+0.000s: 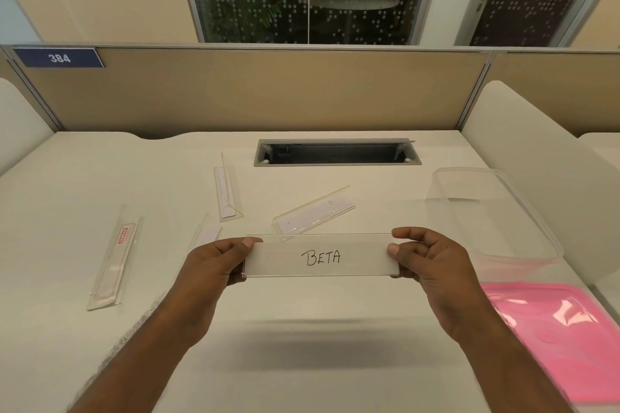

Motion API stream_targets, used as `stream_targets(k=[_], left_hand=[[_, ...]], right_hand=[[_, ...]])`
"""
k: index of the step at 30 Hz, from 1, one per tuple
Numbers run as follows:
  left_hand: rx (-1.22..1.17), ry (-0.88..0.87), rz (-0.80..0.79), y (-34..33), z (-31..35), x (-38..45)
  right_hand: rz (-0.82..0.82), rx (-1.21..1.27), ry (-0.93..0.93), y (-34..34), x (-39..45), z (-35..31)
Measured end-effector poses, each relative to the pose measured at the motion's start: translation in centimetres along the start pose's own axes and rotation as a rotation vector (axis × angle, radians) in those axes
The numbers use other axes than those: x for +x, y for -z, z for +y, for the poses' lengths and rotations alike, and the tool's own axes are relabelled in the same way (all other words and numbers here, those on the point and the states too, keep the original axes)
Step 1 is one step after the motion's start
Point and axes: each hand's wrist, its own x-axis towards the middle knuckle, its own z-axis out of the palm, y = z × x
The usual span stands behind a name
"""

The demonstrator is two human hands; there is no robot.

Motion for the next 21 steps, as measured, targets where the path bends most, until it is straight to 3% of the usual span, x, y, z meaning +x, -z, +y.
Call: stream_targets(k=[16,21], left_hand=[[-0.039,0.041,0.009,-2.0,-0.7,0.9],[-0.010,0.049,0.033,-3.3,-1.1,1.4]], right_hand=[[0.003,-0.031,-0.090,2.3,0.0,-0.2],[-0.042,-0.220,-0.116,3.8,0.5,-0.5]])
